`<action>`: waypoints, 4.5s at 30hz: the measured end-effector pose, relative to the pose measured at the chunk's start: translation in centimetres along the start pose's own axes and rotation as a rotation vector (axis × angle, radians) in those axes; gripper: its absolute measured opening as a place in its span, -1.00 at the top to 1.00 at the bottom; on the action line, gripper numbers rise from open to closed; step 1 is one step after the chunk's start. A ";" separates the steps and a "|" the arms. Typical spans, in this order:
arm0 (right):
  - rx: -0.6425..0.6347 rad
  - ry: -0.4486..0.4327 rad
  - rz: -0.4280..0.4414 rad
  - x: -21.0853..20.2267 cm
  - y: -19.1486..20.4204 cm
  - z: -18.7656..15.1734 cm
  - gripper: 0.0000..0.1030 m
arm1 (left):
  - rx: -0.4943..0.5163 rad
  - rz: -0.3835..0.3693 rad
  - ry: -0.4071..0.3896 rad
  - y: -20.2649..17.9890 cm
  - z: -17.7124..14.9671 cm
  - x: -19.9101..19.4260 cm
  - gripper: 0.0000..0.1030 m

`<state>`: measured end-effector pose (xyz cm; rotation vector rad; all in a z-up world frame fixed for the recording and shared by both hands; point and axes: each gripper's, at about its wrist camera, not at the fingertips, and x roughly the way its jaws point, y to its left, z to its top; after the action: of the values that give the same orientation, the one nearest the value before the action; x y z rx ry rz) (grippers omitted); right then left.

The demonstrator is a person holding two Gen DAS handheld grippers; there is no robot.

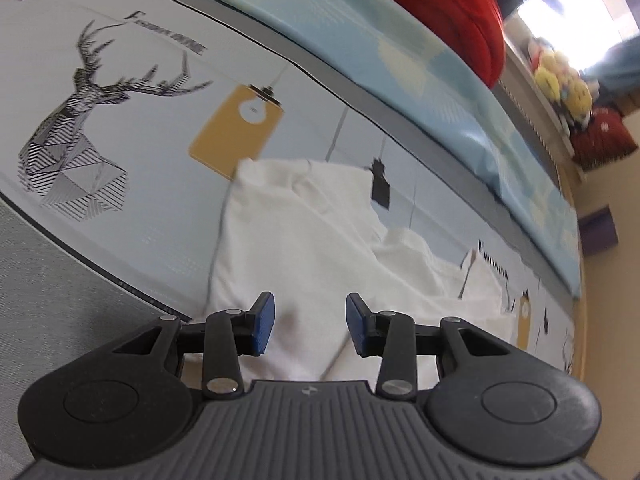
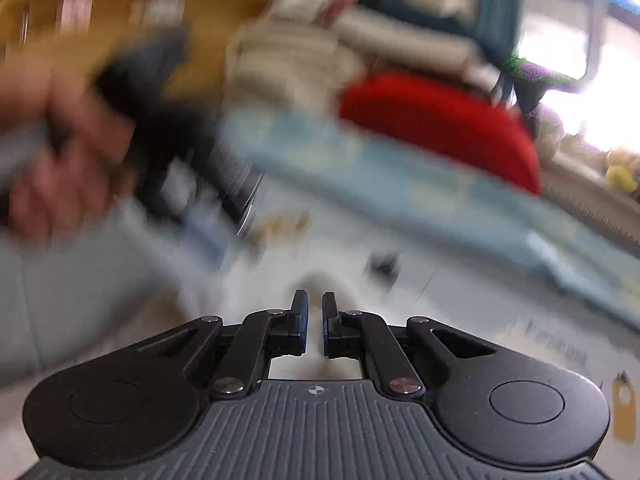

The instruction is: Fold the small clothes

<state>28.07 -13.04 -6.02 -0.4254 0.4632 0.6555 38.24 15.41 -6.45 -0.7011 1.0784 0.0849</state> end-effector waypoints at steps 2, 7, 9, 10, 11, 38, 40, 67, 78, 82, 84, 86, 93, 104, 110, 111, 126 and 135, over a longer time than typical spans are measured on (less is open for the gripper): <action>0.018 0.105 0.000 0.6 1.1 0.0 0.88 | -0.014 0.002 -0.003 0.4 0.1 -0.2 0.16; 0.112 0.177 -0.093 -1.3 -1.3 1.8 0.38 | 0.005 -0.012 0.006 -0.2 -0.3 -0.1 0.15; 0.211 0.147 -0.162 -2.3 -4.2 1.6 0.30 | 0.053 -0.027 0.018 -1.2 -0.9 0.2 0.15; 0.286 0.124 -0.192 -2.7 -5.8 1.1 0.29 | 0.094 -0.038 0.028 -2.1 -1.4 0.4 0.15; 0.365 0.106 -0.219 -2.9 -7.4 0.2 0.29 | 0.135 -0.051 0.040 -2.9 -2.0 0.6 0.16; 1.375 0.255 -0.361 -2.1 -21.0 -12.1 0.92 | 0.813 0.096 0.067 -15.6 -14.7 8.0 0.89; 1.390 0.241 -0.364 -2.5 -21.0 -11.8 0.94 | 0.766 0.081 -0.028 -15.0 -12.3 5.5 0.89; 1.570 0.207 -0.346 -2.0 -20.3 -13.9 0.53 | -0.262 0.115 -0.034 5.2 -0.6 1.6 0.37; 1.601 -0.063 -0.371 -5.6 -21.1 -12.5 0.92 | -0.008 -0.290 -0.285 -1.2 -0.6 -2.2 0.86; 1.849 -0.310 -0.456 -8.8 -20.8 -16.2 0.93 | 0.040 -0.242 -0.273 -2.0 -0.8 -2.1 0.91; 1.924 -0.219 -0.525 -8.6 -20.7 -17.8 0.92 | -0.023 -0.041 -0.132 -0.4 -1.0 0.6 1.00; 1.994 -0.129 -0.541 -7.9 -20.4 -19.3 0.92 | -0.151 0.111 -0.030 2.6 -1.7 2.8 1.00; 1.920 -0.052 -0.559 -7.7 -21.0 -18.0 0.81 | -0.116 0.056 -0.115 1.9 -1.6 0.9 0.97; 1.585 -0.028 -0.674 -8.2 -18.0 -12.3 0.62 | -0.130 -0.038 -0.017 1.7 -2.6 7.8 0.39; 1.509 -0.057 -0.633 -7.3 -19.8 -11.8 0.42 | 0.024 0.077 -0.016 -0.6 -3.2 9.6 0.75; 1.508 -0.053 -0.631 -7.2 -20.1 -11.9 0.40 | 0.062 0.096 -0.023 -1.0 -3.3 9.3 0.77; 1.618 0.179 -0.636 -4.2 -19.9 -13.9 0.25 | -0.016 0.301 -0.129 0.2 -4.9 1.6 0.77; 1.505 0.001 -0.735 -6.5 -19.1 -11.5 0.22 | -0.026 0.192 -0.079 1.2 -4.6 2.6 0.68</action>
<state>33.00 -35.69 -7.61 0.8225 0.6224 -0.4869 35.48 13.04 -10.45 -0.6113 1.0684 0.2894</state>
